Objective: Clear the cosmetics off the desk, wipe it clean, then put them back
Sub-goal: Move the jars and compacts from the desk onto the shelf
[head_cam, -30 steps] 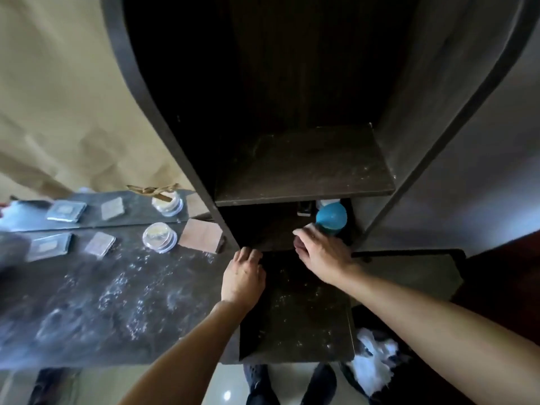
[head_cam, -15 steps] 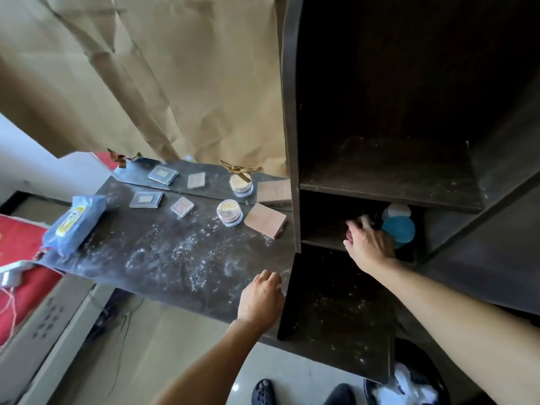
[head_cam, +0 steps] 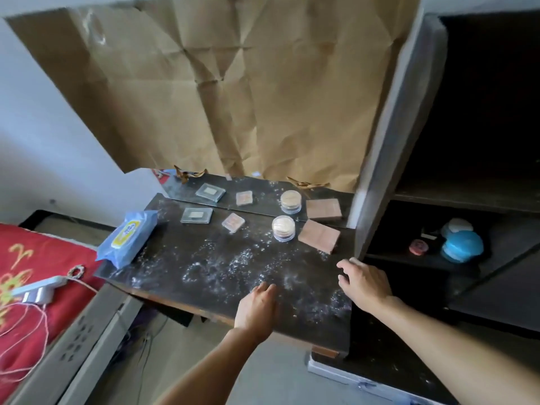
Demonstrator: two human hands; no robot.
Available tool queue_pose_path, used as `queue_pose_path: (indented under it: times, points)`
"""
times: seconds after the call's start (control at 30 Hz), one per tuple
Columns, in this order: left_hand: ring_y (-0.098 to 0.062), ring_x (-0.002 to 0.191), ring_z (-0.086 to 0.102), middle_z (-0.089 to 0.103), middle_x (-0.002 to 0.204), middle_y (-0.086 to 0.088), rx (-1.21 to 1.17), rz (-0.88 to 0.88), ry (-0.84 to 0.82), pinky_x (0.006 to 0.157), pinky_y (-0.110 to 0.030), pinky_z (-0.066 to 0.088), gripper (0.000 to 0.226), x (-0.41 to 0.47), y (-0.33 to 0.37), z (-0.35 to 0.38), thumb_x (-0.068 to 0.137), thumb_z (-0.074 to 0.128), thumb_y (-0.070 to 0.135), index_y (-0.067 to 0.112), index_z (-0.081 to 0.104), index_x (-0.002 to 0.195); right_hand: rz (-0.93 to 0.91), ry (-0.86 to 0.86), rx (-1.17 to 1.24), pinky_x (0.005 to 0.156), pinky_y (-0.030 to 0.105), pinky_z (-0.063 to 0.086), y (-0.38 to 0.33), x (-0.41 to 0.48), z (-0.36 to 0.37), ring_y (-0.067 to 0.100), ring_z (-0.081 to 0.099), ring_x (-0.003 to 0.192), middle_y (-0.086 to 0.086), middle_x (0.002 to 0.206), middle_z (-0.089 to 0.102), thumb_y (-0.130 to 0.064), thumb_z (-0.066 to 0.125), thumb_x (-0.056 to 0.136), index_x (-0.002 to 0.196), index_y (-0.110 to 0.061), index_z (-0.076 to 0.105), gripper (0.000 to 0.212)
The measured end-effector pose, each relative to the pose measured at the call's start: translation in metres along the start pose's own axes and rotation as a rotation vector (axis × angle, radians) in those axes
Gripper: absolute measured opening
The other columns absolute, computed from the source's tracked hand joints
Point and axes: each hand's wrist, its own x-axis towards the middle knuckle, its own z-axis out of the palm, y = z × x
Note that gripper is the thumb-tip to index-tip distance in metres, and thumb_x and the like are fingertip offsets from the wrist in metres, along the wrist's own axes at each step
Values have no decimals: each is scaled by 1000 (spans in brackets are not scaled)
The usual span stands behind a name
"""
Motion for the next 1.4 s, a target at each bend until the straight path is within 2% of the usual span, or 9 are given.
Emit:
queue_pose_path:
  times: [0.27,0.53,0.63,0.73,0.83,0.97,1.1,1.27,1.4]
  points:
    - [-24,95,57,57,105,0,-9,-42,24,72,-34,44,18,-17,-117,-52,90,45,24,17,54,104,5,-42,-22,76,34,46,-116,24,30,25,61,102,-2,116,57,-33,53,89,118,-26,54,29]
    - [-22,97,58,58,107,2,-40,-97,26,74,-32,46,21,8,-175,-61,90,47,27,20,57,107,-27,-93,-47,78,34,46,-160,81,43,22,58,105,-1,121,55,-31,54,90,123,-24,52,34]
    - [-21,99,58,58,108,2,-17,-120,-8,77,-33,48,23,29,-195,-63,91,47,29,20,56,110,-53,-126,-27,78,34,49,-176,115,56,23,59,105,-1,125,55,-32,52,90,123,-24,52,35]
    - [-22,98,59,58,106,2,-5,-186,-34,77,-35,49,23,59,-220,-70,90,47,31,19,57,107,-94,-157,-28,74,32,45,-199,157,66,23,57,105,0,123,55,-32,50,90,123,-22,51,34]
    - [-24,98,58,57,105,0,8,-239,-52,76,-36,49,22,94,-243,-78,86,53,29,17,56,105,-118,-171,-15,83,36,44,-222,205,78,23,48,116,2,124,52,-31,50,90,125,-20,49,37]
    - [-26,102,54,53,107,-3,35,-284,-112,77,-38,46,24,127,-273,-82,86,56,28,15,52,106,-102,-220,10,88,39,44,-247,246,97,25,46,115,4,125,50,-34,52,88,127,-18,45,43]
    - [-27,107,48,49,111,-6,74,-299,-149,81,-39,45,25,159,-302,-86,86,53,24,12,50,108,-96,-178,19,89,38,41,-268,273,114,25,45,116,3,127,48,-40,56,85,124,-20,45,45]
    - [-27,117,43,44,127,-8,129,-216,-215,95,-37,42,42,214,-341,-88,86,56,22,14,44,126,11,-184,-66,87,39,39,-285,289,131,25,45,115,4,124,51,-48,59,82,117,-19,45,47]
    - [-27,138,25,25,150,-8,175,-44,-254,108,-38,32,60,261,-363,-80,88,56,18,18,29,142,110,-171,-72,87,36,41,-300,297,135,24,48,113,3,120,53,-46,64,81,119,-20,46,49]
